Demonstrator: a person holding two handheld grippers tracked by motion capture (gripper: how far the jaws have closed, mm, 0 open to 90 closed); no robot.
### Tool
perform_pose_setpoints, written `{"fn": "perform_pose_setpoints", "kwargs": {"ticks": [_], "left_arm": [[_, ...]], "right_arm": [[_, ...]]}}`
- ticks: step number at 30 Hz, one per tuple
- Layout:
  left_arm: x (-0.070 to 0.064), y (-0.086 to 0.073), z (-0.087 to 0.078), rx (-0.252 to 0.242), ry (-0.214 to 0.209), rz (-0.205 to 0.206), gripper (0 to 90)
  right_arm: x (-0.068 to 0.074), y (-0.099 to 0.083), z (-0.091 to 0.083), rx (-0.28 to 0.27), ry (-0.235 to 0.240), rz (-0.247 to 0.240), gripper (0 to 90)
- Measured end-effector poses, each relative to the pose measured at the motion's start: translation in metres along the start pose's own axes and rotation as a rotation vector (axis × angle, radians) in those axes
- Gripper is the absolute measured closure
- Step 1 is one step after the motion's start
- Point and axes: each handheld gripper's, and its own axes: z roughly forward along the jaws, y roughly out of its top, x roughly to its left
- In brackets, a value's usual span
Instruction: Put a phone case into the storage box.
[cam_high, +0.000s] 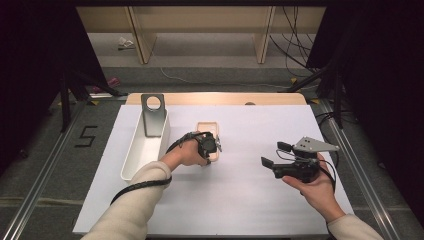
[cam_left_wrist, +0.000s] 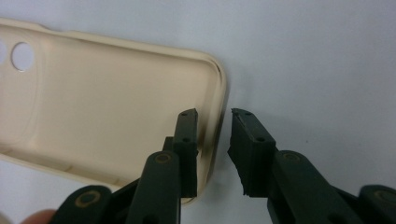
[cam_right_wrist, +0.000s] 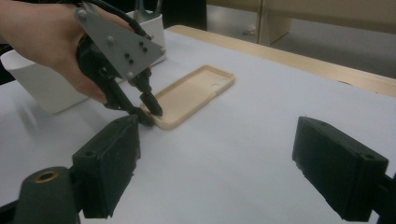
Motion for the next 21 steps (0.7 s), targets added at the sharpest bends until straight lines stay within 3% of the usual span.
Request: {"fn": "perform_pose_setpoints", "kwargs": {"ticks": [5,21], "left_arm": [[0.0028,0.0016,-0.0003,0.008,-0.007,0.014,74.5],[0.0002,0.0037,-0.0001,0.016,0.029,0.045,85.6]], "right_arm": [[0.0000,-0.0001,0.0000,0.001,0.001,-0.001,16.1],[0.0000,-0.0001,-0.0003,0.001,0.001,-0.002,16.1]]}}
